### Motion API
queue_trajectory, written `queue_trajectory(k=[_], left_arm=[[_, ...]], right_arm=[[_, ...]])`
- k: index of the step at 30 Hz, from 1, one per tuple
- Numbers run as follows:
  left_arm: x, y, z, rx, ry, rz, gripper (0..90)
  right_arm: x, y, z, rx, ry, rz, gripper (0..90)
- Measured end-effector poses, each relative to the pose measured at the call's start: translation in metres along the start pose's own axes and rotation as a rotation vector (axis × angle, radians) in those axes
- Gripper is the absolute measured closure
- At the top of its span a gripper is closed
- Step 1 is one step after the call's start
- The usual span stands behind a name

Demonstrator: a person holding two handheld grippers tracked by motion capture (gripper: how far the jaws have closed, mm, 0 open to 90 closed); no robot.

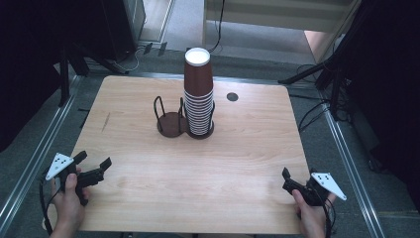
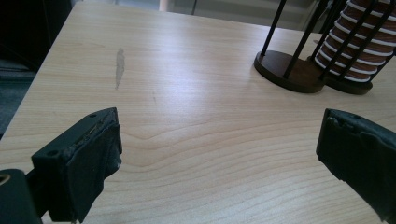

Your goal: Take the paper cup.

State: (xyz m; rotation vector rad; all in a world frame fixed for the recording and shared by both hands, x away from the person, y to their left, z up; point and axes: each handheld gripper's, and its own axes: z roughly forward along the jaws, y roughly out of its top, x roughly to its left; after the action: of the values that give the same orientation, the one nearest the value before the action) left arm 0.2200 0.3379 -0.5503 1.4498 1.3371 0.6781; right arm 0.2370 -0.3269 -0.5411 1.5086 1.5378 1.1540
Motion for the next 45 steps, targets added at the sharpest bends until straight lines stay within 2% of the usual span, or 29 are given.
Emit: queue_trajectory(k=[2, 7, 8, 11, 12, 13, 16, 17, 18, 19, 24, 28, 37, 39, 45], left_arm=[[0.0, 0.0, 0.001, -0.001, -0.004, -0.006, 0.9], [-0.003, -0.001, 0.002, 0.005, 0.0, 0.012, 1.0], [-0.003, -0.001, 0.003, 0.005, 0.002, 0.011, 1.0], [-0.002, -0.001, 0.003, 0.005, 0.004, 0.009, 1.0], [-0.002, -0.001, 0.002, 0.003, 0.001, 0.003, 1.0], [-0.002, -0.001, 0.002, 0.002, 0.002, -0.001, 1.0], [-0.001, -0.001, 0.003, 0.006, 0.003, -0.003, 1.0], [-0.001, -0.001, 0.003, 0.006, 0.002, -0.003, 1.0], [-0.002, -0.001, 0.003, 0.007, 0.001, -0.002, 1.0], [-0.002, -0.001, 0.003, 0.01, 0.0, 0.002, 1.0], [-0.001, 0.0, 0.004, 0.017, 0.004, -0.006, 1.0], [-0.001, 0.0, 0.004, 0.018, 0.009, -0.006, 1.0], [-0.002, 0.0, 0.005, 0.023, 0.012, 0.0, 1.0], [-0.003, 0.0, 0.005, 0.022, 0.013, 0.007, 1.0], [-0.003, 0.0, 0.005, 0.023, 0.013, 0.005, 1.0]], right_arm=[[0.001, 0.001, 0.0, -0.002, -0.001, 0.001, 0.0], [0.009, 0.009, 0.002, -0.016, 0.013, 0.015, 0.1], [0.015, 0.013, 0.003, -0.021, 0.031, 0.003, 0.1], [0.021, 0.015, 0.002, -0.035, 0.05, -0.018, 0.1], [0.027, 0.019, 0.0, -0.048, 0.088, -0.021, 0.1], [0.03, 0.021, -0.001, -0.052, 0.102, -0.024, 0.1], [0.037, 0.024, -0.002, -0.055, 0.112, -0.044, 0.1], [0.045, 0.028, -0.003, -0.051, 0.119, -0.059, 0.1], [0.045, 0.028, -0.003, -0.051, 0.119, -0.059, 0.1], [0.053, 0.032, -0.003, -0.051, 0.119, -0.076, 0.1], [0.069, 0.042, 0.0, -0.055, 0.137, -0.094, 0.1], [0.078, 0.05, 0.003, -0.052, 0.13, -0.117, 1.3], [0.093, 0.061, 0.009, -0.065, 0.159, -0.114, 2.0], [0.097, 0.065, 0.012, -0.063, 0.188, -0.112, 1.0], [0.103, 0.07, 0.016, -0.059, 0.196, -0.109, 1.0]])
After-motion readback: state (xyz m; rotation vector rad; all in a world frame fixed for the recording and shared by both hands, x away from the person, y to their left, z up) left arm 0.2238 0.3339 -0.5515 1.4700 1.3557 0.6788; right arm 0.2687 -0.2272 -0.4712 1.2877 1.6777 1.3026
